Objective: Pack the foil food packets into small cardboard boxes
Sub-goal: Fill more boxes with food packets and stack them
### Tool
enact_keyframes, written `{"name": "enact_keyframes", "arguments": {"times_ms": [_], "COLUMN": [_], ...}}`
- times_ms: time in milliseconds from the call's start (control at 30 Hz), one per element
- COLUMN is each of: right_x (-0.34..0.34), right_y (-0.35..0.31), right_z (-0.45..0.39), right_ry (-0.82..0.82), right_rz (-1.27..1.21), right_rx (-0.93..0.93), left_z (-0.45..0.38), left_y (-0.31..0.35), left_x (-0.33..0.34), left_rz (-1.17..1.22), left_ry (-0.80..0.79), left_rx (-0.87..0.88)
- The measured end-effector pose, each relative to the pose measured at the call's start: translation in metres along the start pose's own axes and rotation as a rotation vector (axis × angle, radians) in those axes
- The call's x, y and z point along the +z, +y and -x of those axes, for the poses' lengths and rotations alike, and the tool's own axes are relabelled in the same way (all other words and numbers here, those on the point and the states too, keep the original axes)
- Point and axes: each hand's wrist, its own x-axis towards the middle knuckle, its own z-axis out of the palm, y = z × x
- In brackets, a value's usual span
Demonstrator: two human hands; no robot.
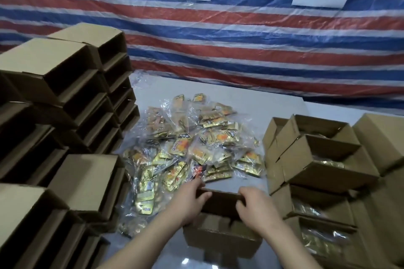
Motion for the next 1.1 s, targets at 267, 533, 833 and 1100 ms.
{"name": "enact_keyframes", "arguments": {"times_ms": [267, 533, 833, 1100], "right_x": [0.094, 0.118, 0.092, 0.049], "right_y": [0.008, 0.001, -0.005, -0.081], "right_z": [0.023, 0.028, -0.02, -0.147], "right_ry": [-0.099, -0.111, -0.072, -0.047], "right_rz": [-0.045, -0.028, -0.105, -0.244], "right_rx": [0.054, 0.068, 0.143, 0.021], "left_z": [0.017, 0.024, 0.03, 0.024], "left_y": [-0.069, -0.098, -0.107, -0.111], "left_x": [0.057, 0.076, 0.08, 0.078], "left_rz": [0.152, 0.198, 0.286, 0.39], "left_ry": [-0.043, 0.066, 0.112, 0.067], "left_rx": [-0.139, -0.083, -0.057, -0.078]}}
